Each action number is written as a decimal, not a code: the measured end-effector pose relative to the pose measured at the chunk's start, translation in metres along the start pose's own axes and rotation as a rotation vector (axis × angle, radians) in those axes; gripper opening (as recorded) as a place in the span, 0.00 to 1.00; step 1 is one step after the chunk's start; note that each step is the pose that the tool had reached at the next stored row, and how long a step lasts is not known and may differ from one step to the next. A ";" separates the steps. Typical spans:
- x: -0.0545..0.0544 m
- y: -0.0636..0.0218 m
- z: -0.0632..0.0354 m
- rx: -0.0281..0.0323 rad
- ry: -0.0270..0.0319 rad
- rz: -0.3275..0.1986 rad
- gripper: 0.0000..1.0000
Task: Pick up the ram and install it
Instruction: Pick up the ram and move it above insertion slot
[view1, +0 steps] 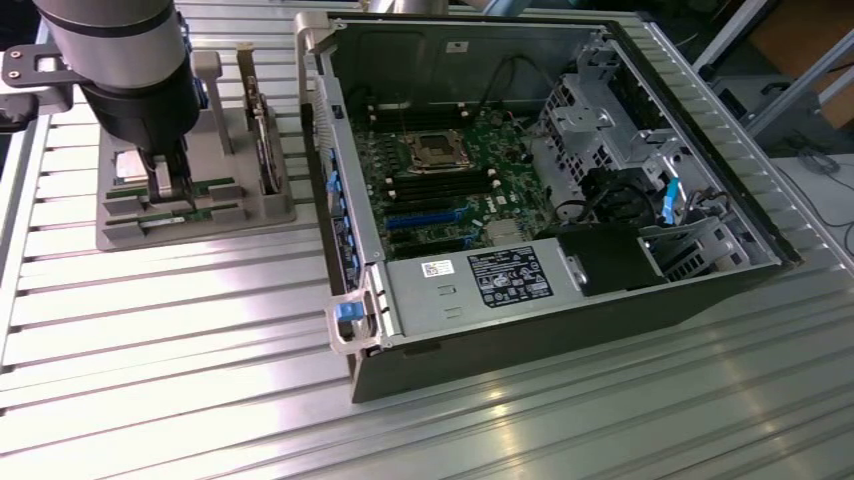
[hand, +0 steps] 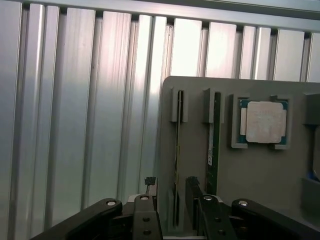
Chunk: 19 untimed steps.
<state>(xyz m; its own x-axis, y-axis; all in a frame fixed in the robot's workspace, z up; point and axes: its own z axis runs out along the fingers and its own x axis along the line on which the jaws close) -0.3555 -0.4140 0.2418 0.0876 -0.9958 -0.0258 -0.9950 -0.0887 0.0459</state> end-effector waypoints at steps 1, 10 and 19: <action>0.000 0.0003 0.0008 0.0001 0.0000 0.000 0.36; -0.002 0.0044 0.0125 -0.0002 0.0001 0.000 0.36; -0.003 0.0075 0.0287 -0.0001 0.0002 -0.004 0.36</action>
<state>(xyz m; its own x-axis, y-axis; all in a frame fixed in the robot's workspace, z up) -0.3646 -0.4115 0.2135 0.0912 -0.9955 -0.0258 -0.9947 -0.0923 0.0459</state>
